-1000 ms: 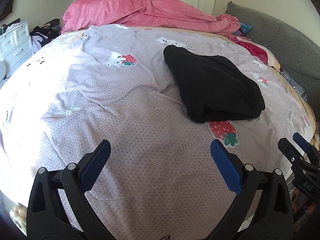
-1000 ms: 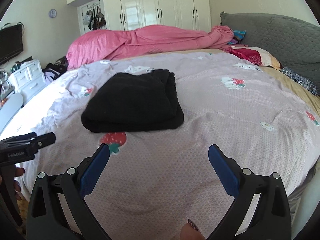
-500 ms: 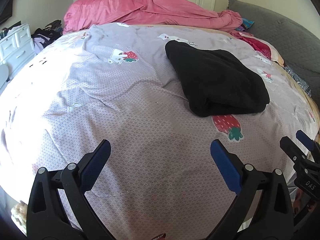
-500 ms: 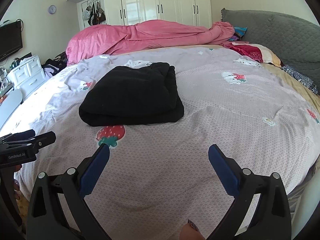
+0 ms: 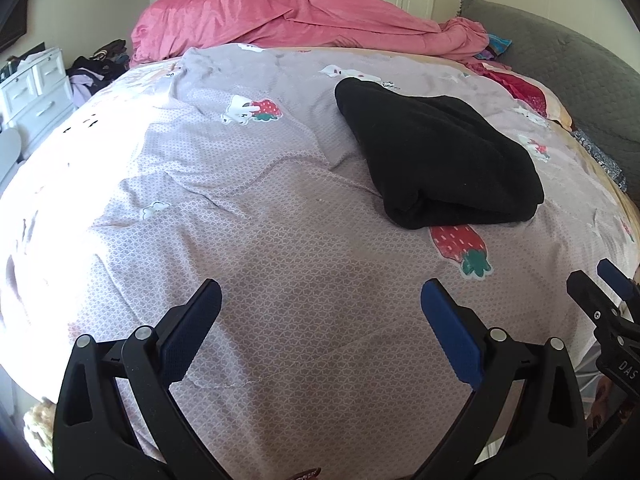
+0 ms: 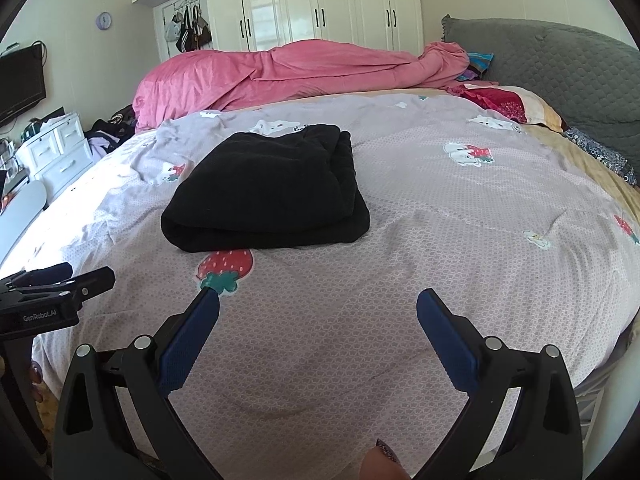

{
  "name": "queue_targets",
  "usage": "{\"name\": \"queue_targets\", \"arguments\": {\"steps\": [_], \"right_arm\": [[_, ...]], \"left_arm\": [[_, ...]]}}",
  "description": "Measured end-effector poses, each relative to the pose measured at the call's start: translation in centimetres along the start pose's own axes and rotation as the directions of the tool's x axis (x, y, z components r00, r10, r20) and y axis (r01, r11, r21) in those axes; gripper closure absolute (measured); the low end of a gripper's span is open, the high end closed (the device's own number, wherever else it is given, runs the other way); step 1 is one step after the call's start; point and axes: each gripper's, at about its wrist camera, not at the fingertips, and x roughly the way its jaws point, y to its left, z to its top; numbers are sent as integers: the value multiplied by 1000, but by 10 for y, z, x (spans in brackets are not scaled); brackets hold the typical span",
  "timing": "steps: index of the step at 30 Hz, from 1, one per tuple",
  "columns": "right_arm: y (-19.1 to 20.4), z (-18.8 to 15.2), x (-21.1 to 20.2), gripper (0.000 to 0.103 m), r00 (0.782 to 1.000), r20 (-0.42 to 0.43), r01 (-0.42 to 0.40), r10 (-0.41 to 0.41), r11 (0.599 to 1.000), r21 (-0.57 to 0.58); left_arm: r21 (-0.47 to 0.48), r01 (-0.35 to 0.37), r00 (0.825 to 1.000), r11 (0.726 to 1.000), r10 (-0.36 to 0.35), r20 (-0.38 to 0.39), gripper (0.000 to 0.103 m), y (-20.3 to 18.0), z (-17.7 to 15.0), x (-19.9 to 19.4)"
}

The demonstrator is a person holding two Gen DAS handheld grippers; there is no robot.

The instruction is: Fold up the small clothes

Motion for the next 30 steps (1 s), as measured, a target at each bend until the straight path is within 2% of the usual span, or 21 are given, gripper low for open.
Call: {"name": "queue_targets", "arguments": {"steps": [30], "right_arm": [[2,-1,-2,4,1000,4,4,-4,1000,4]], "left_arm": [[-1,-32,999,999,32,-6,9,0,-1,-2]]}}
